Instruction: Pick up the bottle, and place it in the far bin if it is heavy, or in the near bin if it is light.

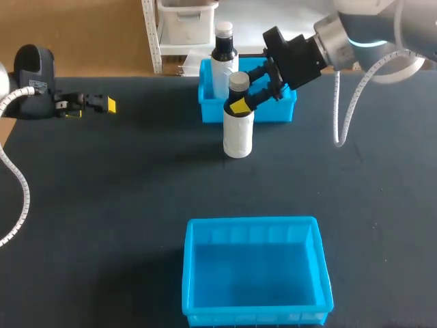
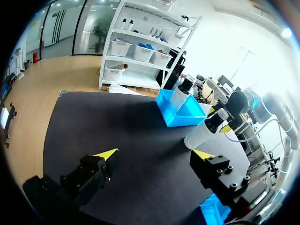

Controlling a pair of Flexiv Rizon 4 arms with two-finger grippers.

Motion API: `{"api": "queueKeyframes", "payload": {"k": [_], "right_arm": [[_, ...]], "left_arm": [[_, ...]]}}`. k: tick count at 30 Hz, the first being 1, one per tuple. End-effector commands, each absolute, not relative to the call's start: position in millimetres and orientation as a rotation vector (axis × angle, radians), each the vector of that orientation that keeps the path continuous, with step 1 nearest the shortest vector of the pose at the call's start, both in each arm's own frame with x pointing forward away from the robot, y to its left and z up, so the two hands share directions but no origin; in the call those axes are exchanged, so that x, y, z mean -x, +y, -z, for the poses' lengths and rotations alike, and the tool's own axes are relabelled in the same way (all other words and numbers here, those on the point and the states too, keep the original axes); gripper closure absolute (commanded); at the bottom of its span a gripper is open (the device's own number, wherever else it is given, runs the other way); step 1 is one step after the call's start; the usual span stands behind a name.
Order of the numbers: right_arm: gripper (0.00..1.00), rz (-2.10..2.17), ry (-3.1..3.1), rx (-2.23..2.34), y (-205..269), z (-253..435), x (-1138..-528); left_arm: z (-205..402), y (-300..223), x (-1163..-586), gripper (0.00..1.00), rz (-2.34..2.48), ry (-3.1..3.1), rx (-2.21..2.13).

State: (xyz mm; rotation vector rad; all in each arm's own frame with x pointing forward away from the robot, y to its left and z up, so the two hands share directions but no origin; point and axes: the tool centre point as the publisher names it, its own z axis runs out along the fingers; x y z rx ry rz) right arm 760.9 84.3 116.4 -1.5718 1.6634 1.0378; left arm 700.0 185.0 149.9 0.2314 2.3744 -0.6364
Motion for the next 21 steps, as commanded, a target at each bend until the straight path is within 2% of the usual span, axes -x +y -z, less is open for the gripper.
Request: {"api": "queueKeyframes", "payload": {"k": [1, 2, 11, 21], "right_arm": [[0.43, -1.034, 1.665, 1.568, 83, -117, -759], [0.50, -1.033, 1.665, 1.568, 83, -118, -759], [0.59, -1.028, 1.663, 1.566, 81, -123, -754], [0.61, -0.970, 1.680, 1.521, 46, -148, -751]], "left_arm": [[-150, 185, -700, 0.00, 0.636, 2.374, -0.231], [-150, 185, -700, 0.00, 0.636, 2.374, -0.231], [-150, 185, -700, 0.00, 0.636, 2.374, -0.231], [-150, 185, -700, 0.00, 0.636, 2.374, -0.231]]}}
